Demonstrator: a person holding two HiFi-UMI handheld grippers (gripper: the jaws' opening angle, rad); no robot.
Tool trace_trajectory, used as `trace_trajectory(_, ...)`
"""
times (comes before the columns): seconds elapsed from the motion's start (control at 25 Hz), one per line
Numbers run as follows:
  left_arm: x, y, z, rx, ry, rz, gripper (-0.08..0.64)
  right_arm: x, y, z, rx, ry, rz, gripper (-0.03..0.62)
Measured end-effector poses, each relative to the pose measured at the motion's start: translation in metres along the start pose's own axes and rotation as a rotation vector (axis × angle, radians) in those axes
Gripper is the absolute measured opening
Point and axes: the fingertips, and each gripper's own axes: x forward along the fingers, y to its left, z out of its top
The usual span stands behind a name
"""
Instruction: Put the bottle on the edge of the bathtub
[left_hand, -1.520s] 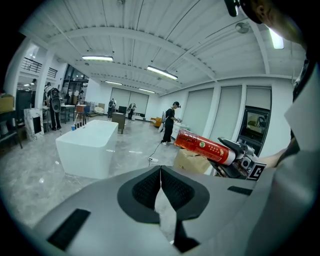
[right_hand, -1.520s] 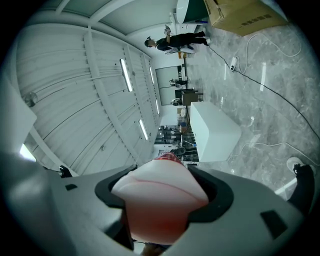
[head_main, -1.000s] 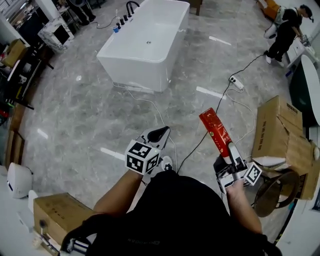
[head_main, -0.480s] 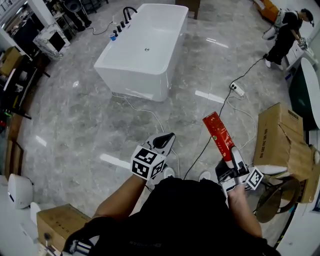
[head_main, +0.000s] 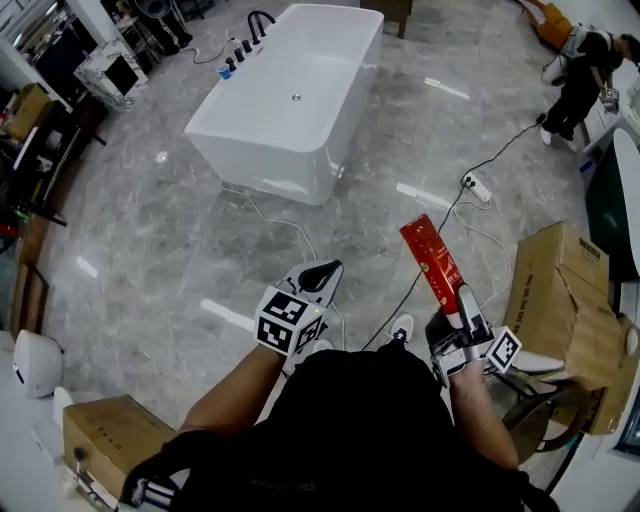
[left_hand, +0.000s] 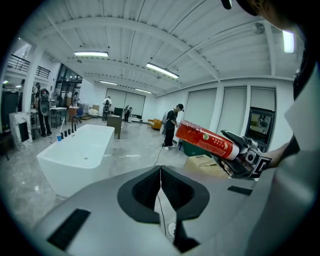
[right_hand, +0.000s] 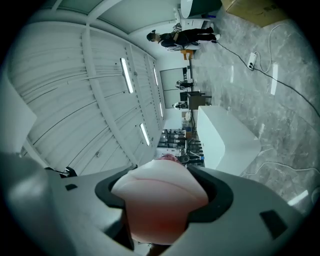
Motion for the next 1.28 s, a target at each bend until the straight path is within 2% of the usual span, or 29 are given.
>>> trace_trajectory(0.2, 0.050, -0.017, 0.025, -0.058, -0.017, 0.024, 0.017, 0.003, -0.013, 0.063, 0.006, 0.049, -0.011, 0.316)
trace_trajectory(0.44, 0.103, -0.037, 0.051, -0.046, -0.029, 0.093, 0.017, 0.005, -0.027, 0.133, 0.008, 0.104, -0.028, 0.316)
trace_trajectory(0.64, 0.131, -0.050, 0.057, -0.080, -0.030, 0.138, 0.017, 0.001, -0.041, 0.178, 0.013, 0.133, -0.053, 0.316)
trace_trajectory(0.88, 0.145, -0.051, 0.059, -0.088, 0.008, 0.157, 0.017, 0.014, -0.052, 0.203, 0.045, 0.122, -0.054, 0.316)
trace_trajectory(1.08, 0.157, -0.032, 0.064, -0.106, 0.009, 0.171, 0.017, 0.037, -0.059, 0.217, 0.046, 0.123, -0.042, 0.316)
trace_trajectory(1.28, 0.183, -0.003, 0.076, -0.117, 0.010, 0.147, 0.017, 0.067, -0.065, 0.230, 0.031, 0.111, -0.045, 0.316)
